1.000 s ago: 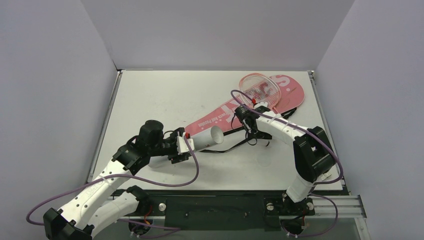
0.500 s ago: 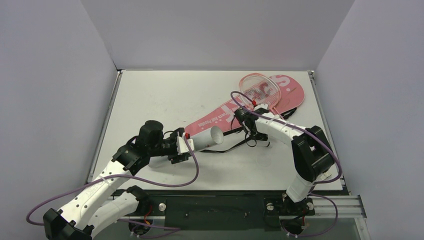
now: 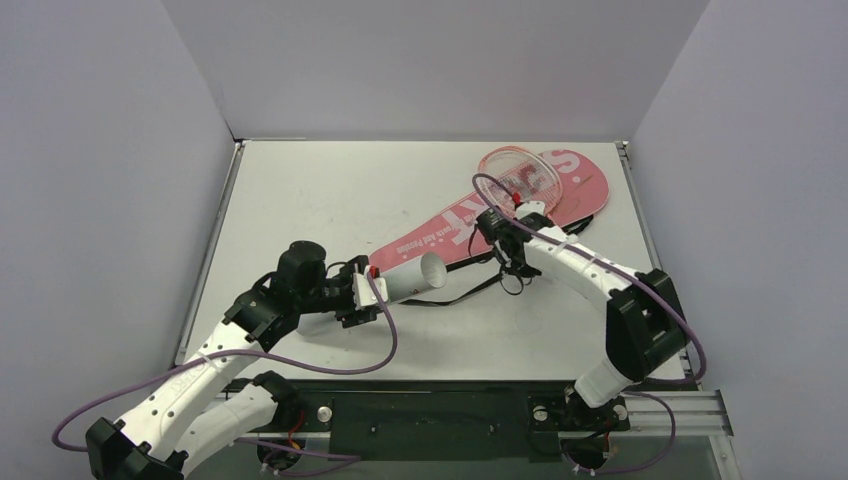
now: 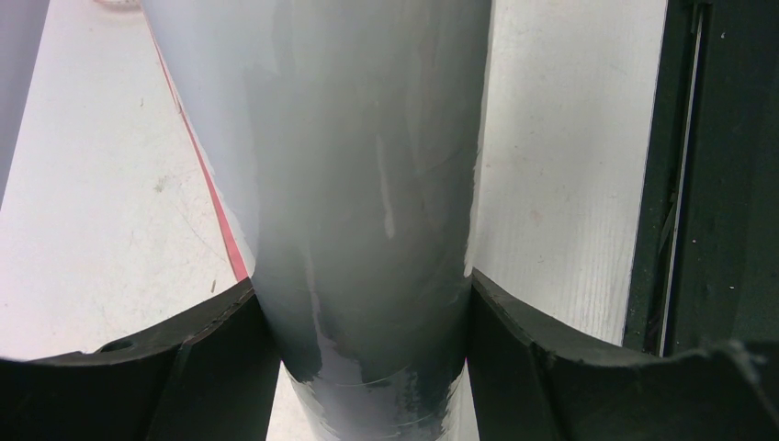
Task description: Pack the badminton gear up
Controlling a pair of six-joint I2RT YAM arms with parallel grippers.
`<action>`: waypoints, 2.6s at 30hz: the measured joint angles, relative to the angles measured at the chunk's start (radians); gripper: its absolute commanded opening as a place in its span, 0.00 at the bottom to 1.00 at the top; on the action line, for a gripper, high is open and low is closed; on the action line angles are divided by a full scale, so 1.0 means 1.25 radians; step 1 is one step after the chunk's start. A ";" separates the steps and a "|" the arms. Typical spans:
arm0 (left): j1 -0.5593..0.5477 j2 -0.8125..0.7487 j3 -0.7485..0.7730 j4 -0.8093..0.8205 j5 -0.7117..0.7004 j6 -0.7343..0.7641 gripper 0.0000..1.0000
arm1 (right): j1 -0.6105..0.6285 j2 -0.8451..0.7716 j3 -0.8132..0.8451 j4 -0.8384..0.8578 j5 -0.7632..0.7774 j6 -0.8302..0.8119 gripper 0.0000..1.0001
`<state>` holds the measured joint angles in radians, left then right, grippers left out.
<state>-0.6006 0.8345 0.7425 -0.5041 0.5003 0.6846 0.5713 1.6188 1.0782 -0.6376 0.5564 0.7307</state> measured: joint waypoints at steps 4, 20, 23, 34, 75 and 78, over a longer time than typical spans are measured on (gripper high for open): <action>0.000 -0.001 0.000 0.000 0.000 -0.001 0.15 | -0.003 -0.113 0.059 -0.036 -0.064 -0.015 0.00; 0.000 -0.001 -0.008 0.027 0.000 -0.013 0.15 | -0.069 -0.449 0.175 0.034 -0.790 -0.081 0.00; 0.000 -0.001 -0.008 0.031 0.000 -0.014 0.15 | -0.068 -0.456 0.149 0.089 -0.878 -0.058 0.00; 0.000 0.004 -0.008 0.036 0.000 -0.015 0.15 | -0.051 -0.456 0.130 0.213 -0.999 0.012 0.00; 0.000 0.004 -0.008 0.034 0.000 -0.020 0.15 | 0.096 -0.329 0.127 0.094 -0.803 -0.125 0.46; 0.000 0.005 -0.008 0.033 0.000 -0.020 0.15 | 0.121 -0.295 0.138 0.095 -0.790 -0.128 0.46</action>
<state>-0.6006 0.8402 0.7326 -0.4633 0.5003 0.6590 0.7223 1.2499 1.2507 -0.5194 -0.4309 0.5705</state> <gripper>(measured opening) 0.719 0.467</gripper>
